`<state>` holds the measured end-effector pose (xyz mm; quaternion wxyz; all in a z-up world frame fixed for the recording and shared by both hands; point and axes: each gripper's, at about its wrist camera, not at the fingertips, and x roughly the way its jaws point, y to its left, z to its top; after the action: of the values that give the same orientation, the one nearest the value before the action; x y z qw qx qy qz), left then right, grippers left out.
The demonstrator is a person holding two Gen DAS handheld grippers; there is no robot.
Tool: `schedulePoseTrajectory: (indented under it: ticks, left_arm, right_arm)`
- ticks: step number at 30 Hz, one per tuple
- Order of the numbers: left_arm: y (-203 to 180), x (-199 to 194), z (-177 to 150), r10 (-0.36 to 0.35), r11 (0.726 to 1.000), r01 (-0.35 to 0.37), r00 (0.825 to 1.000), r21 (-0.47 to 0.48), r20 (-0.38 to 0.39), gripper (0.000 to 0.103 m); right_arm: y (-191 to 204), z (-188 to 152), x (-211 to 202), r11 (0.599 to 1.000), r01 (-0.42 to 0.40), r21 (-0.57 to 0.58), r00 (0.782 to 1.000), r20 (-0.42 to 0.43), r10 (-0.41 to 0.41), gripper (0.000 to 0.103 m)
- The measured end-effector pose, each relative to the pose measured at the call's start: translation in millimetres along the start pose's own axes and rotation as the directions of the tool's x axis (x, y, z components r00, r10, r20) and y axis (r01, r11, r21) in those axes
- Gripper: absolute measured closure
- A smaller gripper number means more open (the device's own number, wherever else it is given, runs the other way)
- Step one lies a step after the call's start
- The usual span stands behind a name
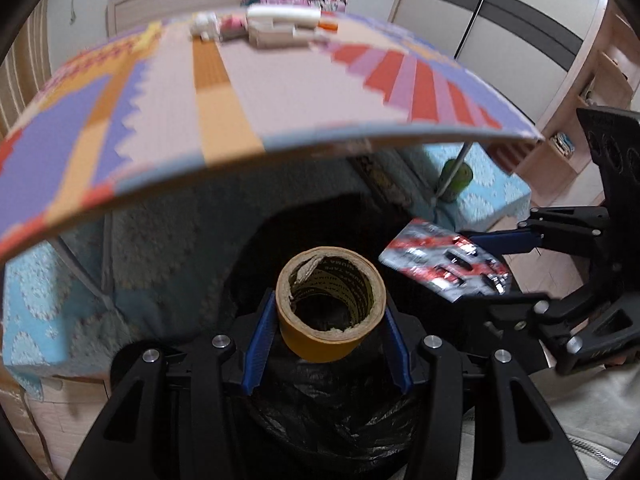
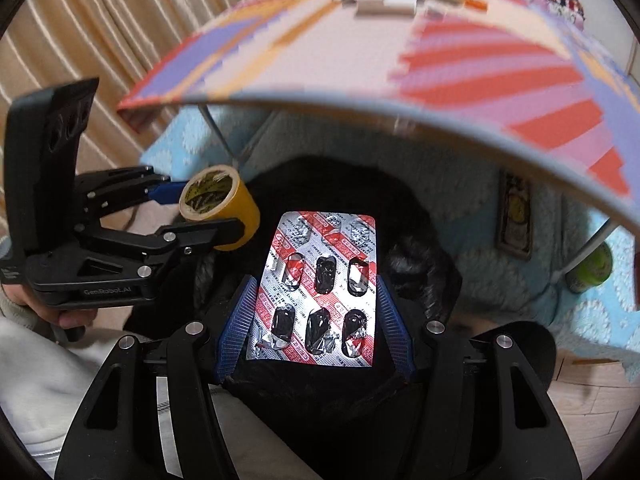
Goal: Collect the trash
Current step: 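Carry tape roll and blister pack over the black bag and open both tools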
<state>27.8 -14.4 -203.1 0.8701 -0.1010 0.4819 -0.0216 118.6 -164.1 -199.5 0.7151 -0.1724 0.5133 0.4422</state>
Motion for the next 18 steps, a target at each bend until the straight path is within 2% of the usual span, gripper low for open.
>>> schedulePoseTrajectory:
  ticks: [6,10,18]
  left_arm:
    - [2,26,-9,0.001,1.0,-0.002,0.998,-0.022,-0.07,0.055]
    - [1,47,-17,0.003,0.999,-0.007,0.992,-0.031,-0.128,0.055]
    - [2,65,-23,0.004,0.999,-0.011,0.983,-0.037,-0.185,0.055]
  right_arm:
    - [-4,-10,48,1.0,-0.003,-0.002,0.994,-0.11,0.003,0.044]
    - [-8,-15,66,0.999,-0.019,0.027,0.985,-0.173,0.023,0.043]
    - [-9,-17,86,1.0,-0.009,0.025,0.978,-0.209,0.014,0.043]
